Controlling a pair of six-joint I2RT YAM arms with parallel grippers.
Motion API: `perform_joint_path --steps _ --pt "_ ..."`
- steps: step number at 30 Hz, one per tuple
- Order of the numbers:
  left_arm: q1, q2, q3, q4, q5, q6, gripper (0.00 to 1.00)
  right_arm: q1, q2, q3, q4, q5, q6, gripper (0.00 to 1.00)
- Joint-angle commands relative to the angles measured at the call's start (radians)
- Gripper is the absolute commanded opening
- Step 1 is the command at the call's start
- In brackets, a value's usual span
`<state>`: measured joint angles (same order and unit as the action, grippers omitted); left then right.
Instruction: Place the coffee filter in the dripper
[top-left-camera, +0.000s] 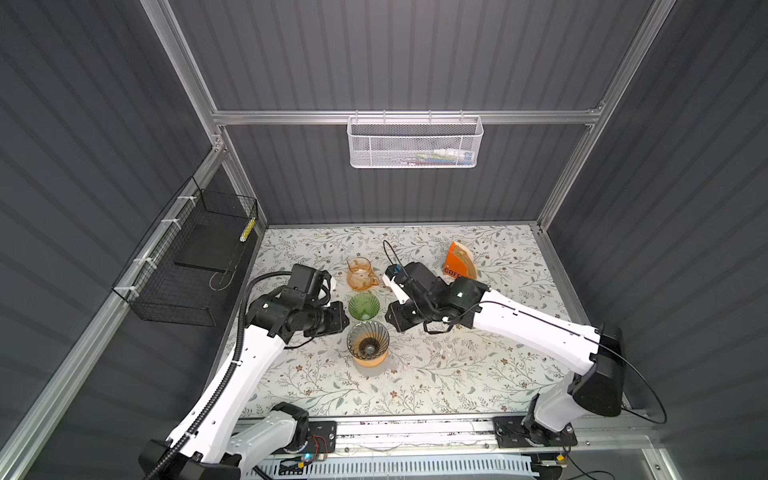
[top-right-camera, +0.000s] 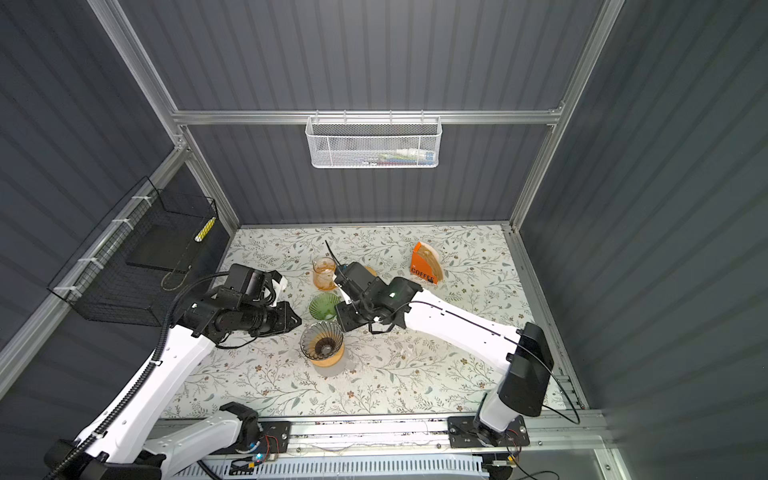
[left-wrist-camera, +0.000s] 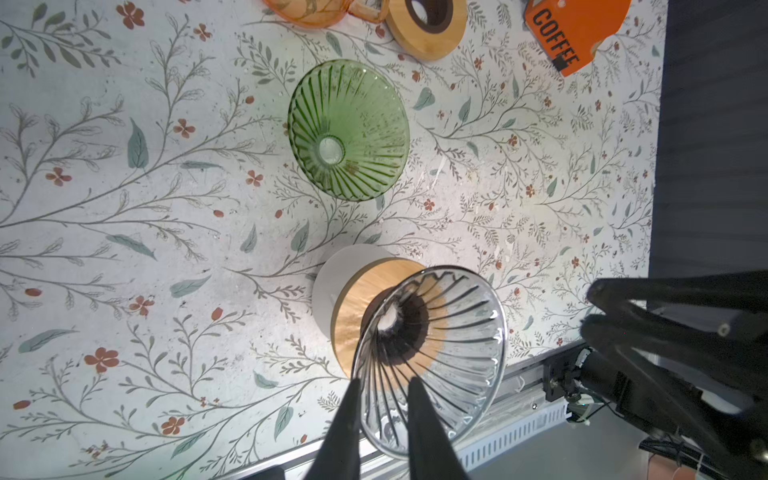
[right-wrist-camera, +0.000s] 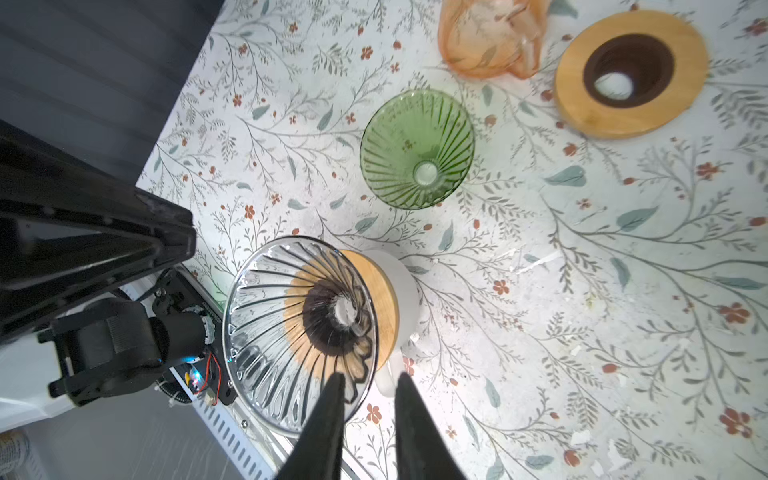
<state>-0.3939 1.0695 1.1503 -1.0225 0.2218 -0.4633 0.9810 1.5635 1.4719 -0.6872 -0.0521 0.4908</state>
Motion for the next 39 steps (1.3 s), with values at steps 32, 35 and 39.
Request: perform_joint_path --steps 32,35,39 --pt "-0.002 0.246 0.138 0.280 0.008 -0.074 0.22 -0.840 0.030 -0.258 0.221 -0.092 -0.201 0.21" --pt "-0.002 0.253 0.145 0.285 -0.001 -0.079 0.22 -0.844 0.095 -0.219 0.205 -0.074 -0.216 0.22" --pt "-0.002 0.266 0.159 0.288 -0.004 -0.081 0.21 -0.845 0.151 -0.189 0.205 -0.072 -0.222 0.23"
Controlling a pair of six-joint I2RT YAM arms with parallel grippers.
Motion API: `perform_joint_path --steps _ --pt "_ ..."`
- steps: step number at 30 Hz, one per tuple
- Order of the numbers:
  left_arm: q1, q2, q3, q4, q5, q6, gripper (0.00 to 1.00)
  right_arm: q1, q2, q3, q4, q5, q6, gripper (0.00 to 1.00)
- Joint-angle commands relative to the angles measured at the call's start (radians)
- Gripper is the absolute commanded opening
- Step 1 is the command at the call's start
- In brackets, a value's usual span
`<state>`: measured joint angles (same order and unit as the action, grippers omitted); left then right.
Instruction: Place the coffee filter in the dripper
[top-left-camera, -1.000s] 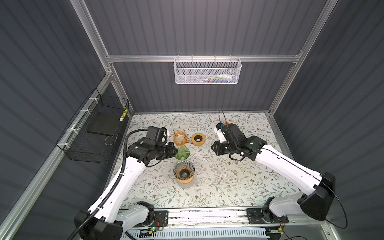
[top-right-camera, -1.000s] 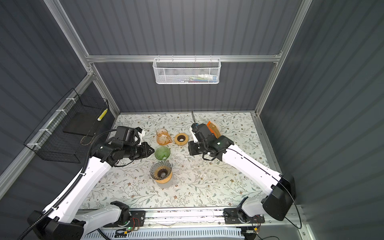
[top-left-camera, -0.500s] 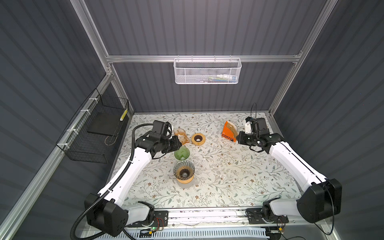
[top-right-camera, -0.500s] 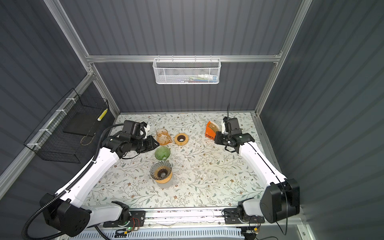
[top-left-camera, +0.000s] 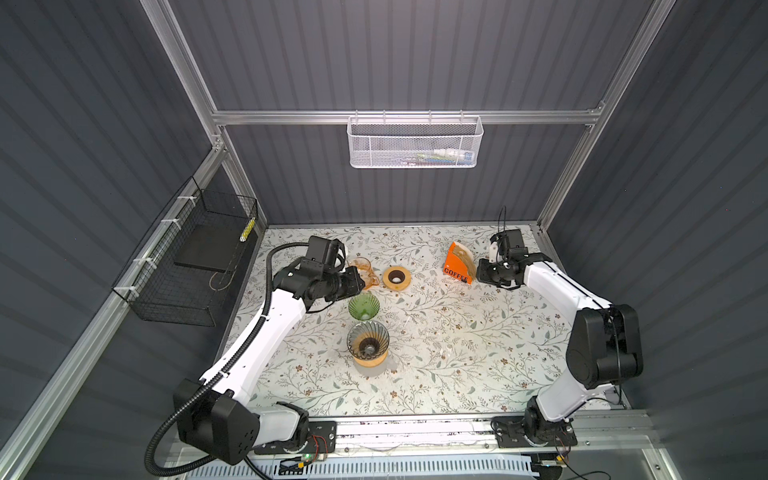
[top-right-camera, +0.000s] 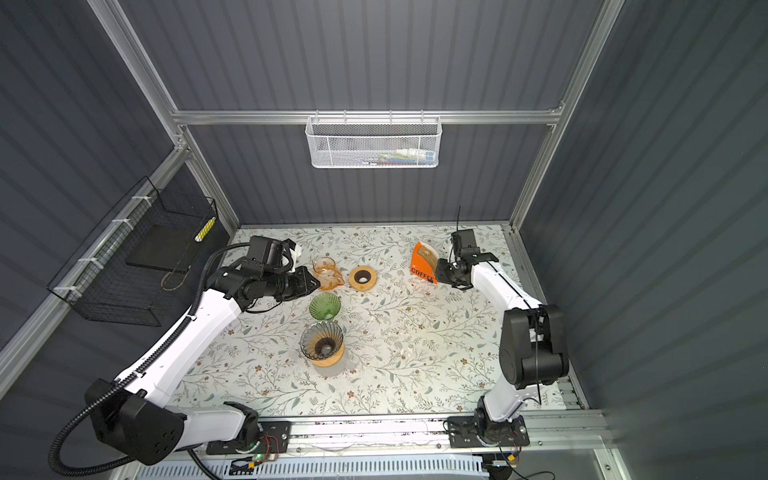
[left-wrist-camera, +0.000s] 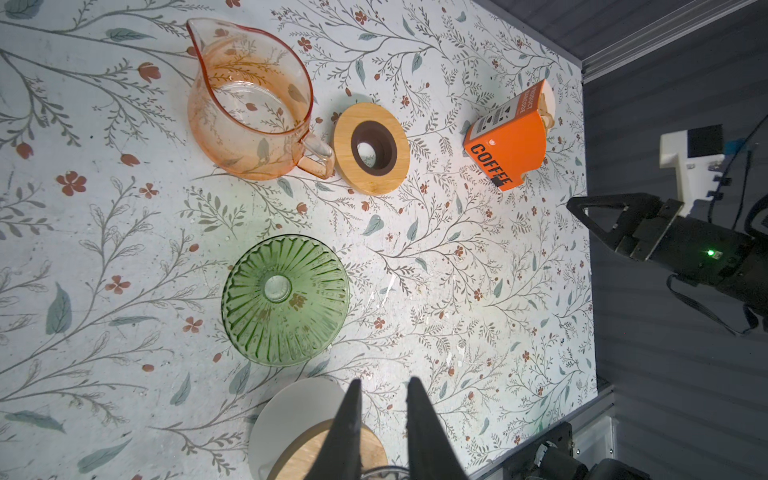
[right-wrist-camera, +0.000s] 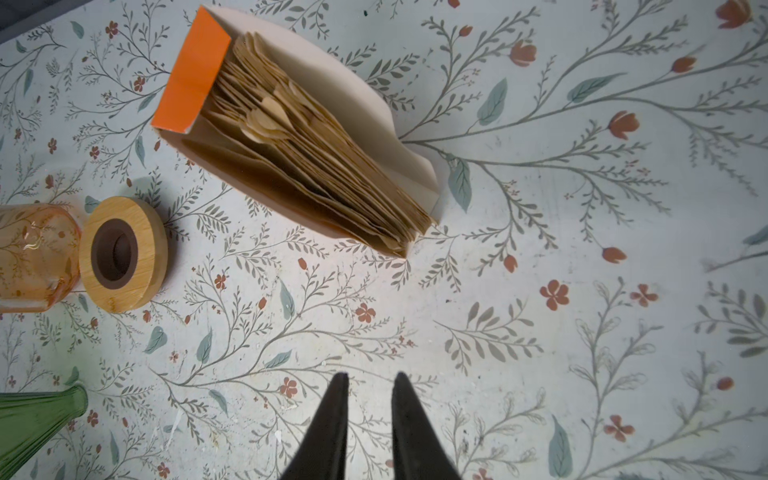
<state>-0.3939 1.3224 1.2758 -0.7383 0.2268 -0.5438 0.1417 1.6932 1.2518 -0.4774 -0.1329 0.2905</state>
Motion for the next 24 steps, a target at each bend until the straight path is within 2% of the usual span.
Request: perform_joint_path --steps 1,11,24 --pt "-0.002 0.017 0.039 0.004 -0.011 0.000 0.21 -0.006 0.036 0.040 -0.004 0.011 -0.025 0.23" --pt "-0.002 0.029 0.048 0.015 -0.032 0.004 0.20 -0.007 0.164 0.133 -0.024 0.028 -0.040 0.21" --pt "-0.002 0.038 0.038 0.031 -0.040 0.001 0.20 -0.007 0.240 0.181 -0.039 0.033 -0.048 0.21"
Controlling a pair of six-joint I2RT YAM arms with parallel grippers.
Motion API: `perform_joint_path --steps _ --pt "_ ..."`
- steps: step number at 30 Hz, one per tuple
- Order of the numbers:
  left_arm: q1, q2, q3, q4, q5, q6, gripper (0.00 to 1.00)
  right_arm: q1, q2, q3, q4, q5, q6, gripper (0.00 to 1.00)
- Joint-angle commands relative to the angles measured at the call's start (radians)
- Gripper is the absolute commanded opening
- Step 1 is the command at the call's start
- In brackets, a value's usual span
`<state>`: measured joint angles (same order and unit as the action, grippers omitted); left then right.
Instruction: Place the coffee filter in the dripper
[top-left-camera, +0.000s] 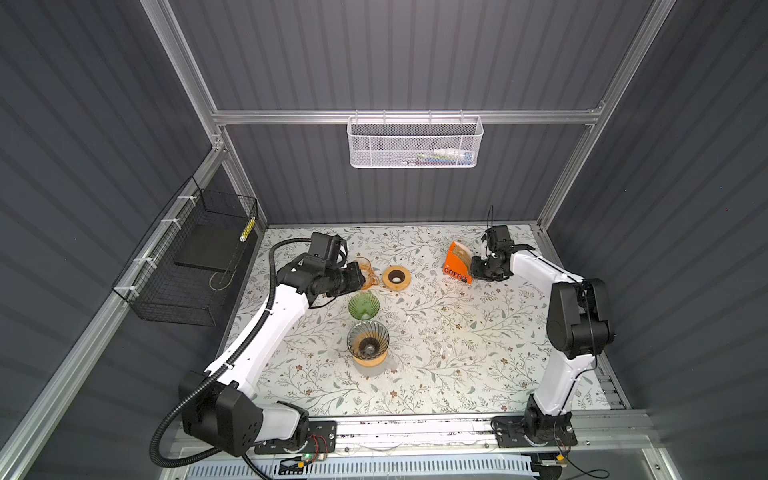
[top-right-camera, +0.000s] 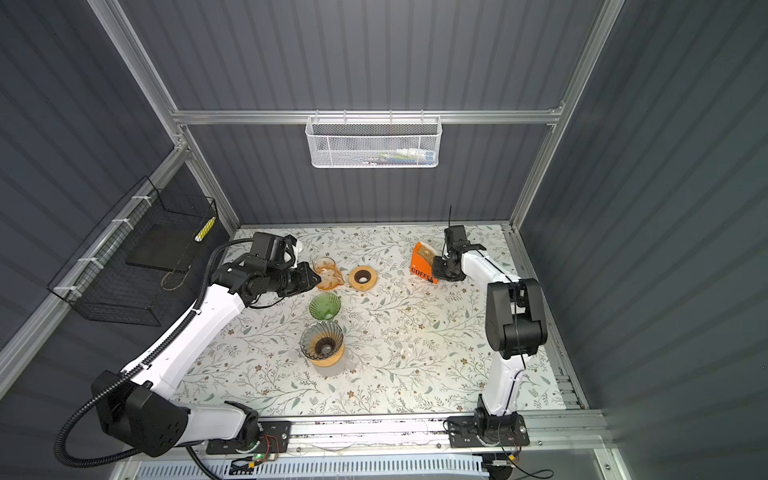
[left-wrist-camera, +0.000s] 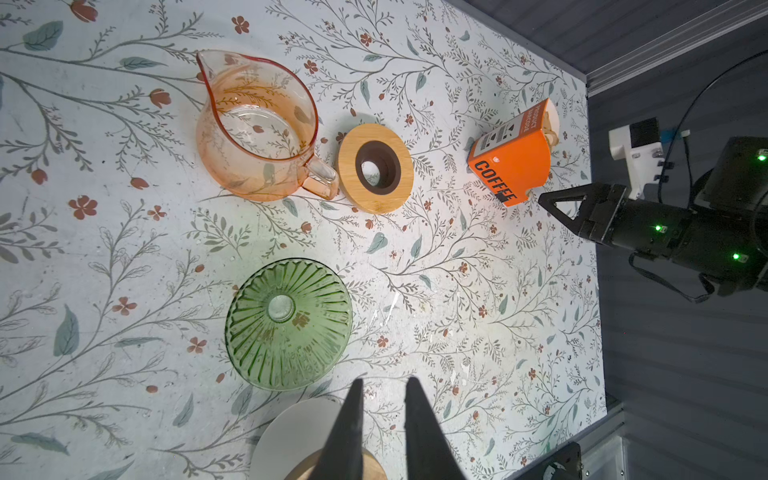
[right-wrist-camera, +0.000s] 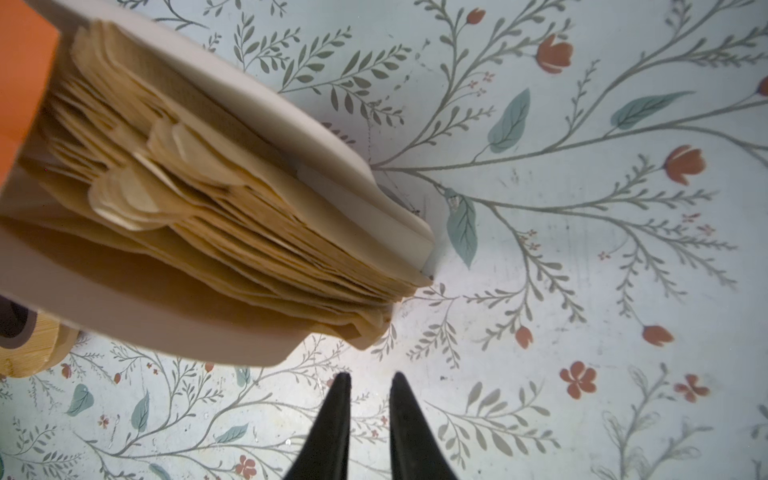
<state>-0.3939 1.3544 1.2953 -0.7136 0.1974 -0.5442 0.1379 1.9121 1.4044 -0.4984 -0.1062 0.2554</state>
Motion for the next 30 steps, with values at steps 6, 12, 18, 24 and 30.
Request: perform_joint_path --steps 6,12,18,24,30 --pt "-0.001 0.010 0.018 0.009 -0.012 0.000 0.20 -0.001 0.047 0.052 -0.020 -0.003 -0.007 0.21" --pt "-0.002 0.012 0.018 0.009 -0.012 -0.001 0.20 -0.001 0.068 0.070 -0.028 -0.012 -0.002 0.21" --pt "-0.002 0.014 0.017 0.011 -0.013 0.000 0.20 -0.001 0.077 0.079 -0.027 -0.011 0.001 0.21" --pt "-0.002 0.009 0.013 0.011 -0.018 -0.001 0.20 0.000 0.088 0.080 -0.029 -0.019 0.005 0.21" --pt "-0.002 0.012 0.011 0.012 -0.018 0.001 0.20 0.000 0.092 0.079 -0.028 -0.022 0.008 0.21"
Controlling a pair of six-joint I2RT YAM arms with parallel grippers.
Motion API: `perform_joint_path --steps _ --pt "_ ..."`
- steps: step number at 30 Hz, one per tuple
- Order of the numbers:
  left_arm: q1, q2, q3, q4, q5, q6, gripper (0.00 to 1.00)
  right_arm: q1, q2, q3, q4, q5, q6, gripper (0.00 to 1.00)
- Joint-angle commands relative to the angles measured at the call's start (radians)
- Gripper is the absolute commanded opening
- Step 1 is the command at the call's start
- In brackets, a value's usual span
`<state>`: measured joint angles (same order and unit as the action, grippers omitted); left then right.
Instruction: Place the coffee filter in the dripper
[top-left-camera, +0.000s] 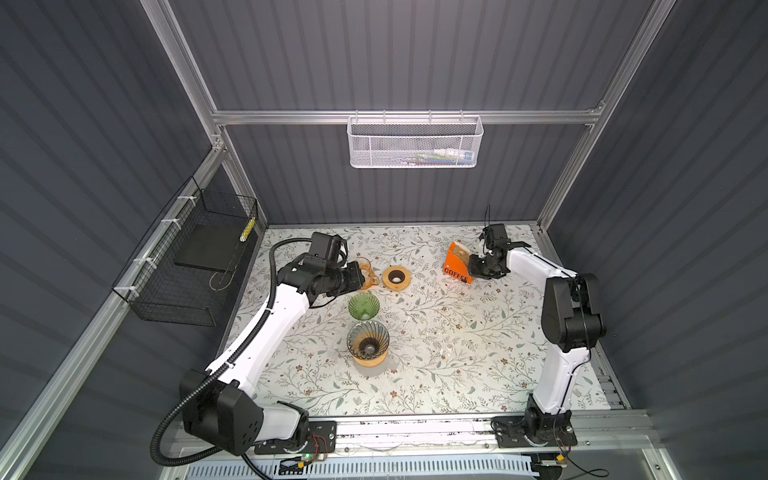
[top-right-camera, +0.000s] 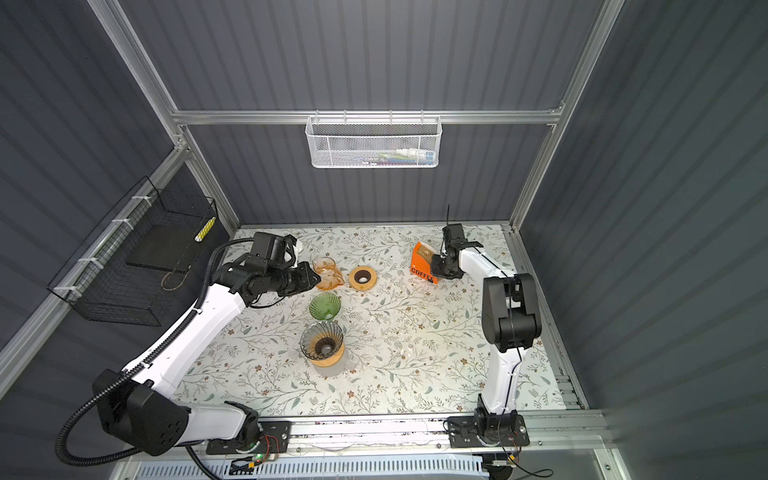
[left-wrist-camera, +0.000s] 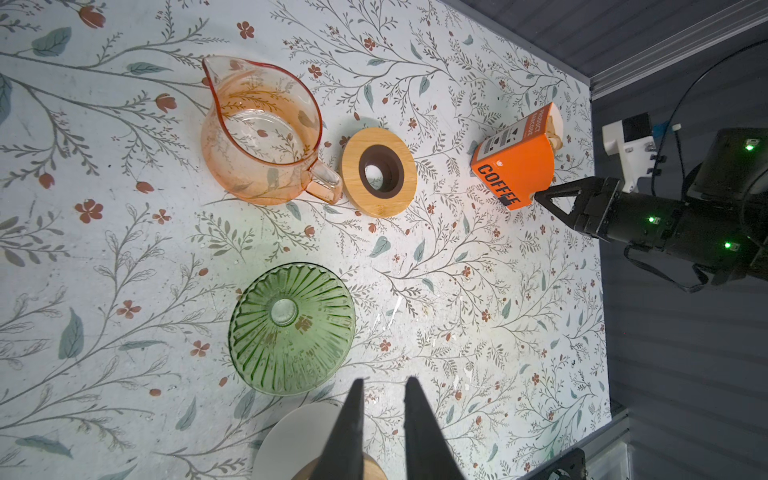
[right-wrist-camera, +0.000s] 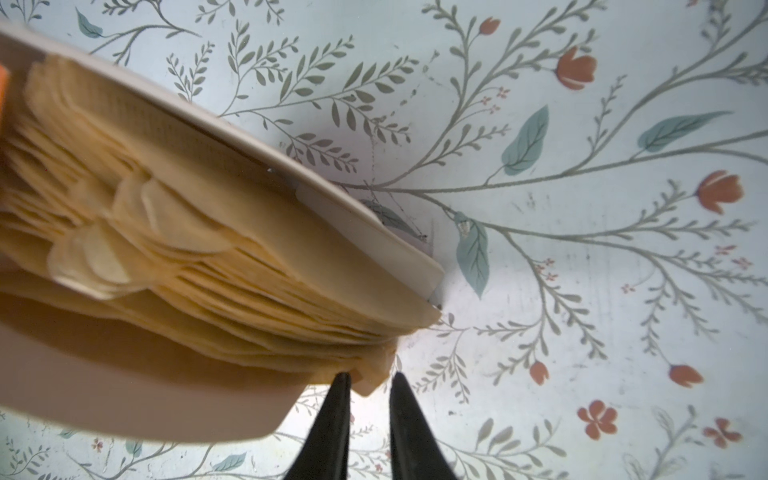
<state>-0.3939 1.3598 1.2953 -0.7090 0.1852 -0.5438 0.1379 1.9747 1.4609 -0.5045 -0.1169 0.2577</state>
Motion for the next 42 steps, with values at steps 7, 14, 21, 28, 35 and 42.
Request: perform_joint_path --steps 7,14,21,28,35,42 --pt "-0.002 0.007 0.010 0.011 -0.006 0.002 0.20 0.006 0.042 0.028 -0.023 -0.015 0.009 0.22" --pt "-0.002 0.005 0.010 0.011 -0.007 0.002 0.19 0.009 0.051 0.036 -0.027 -0.010 0.009 0.23" --pt "-0.002 0.004 0.009 0.011 -0.009 0.002 0.19 0.012 0.057 0.041 -0.030 -0.010 0.009 0.18" --pt "-0.002 0.003 0.011 0.013 -0.008 0.001 0.19 0.014 0.054 0.048 -0.039 -0.006 0.008 0.05" --pt "-0.002 0.002 0.010 0.014 -0.006 -0.001 0.19 0.017 0.026 0.044 -0.049 0.002 0.003 0.00" --pt "-0.002 0.001 0.010 0.014 -0.002 -0.002 0.19 0.019 -0.021 0.015 -0.056 0.017 -0.005 0.00"
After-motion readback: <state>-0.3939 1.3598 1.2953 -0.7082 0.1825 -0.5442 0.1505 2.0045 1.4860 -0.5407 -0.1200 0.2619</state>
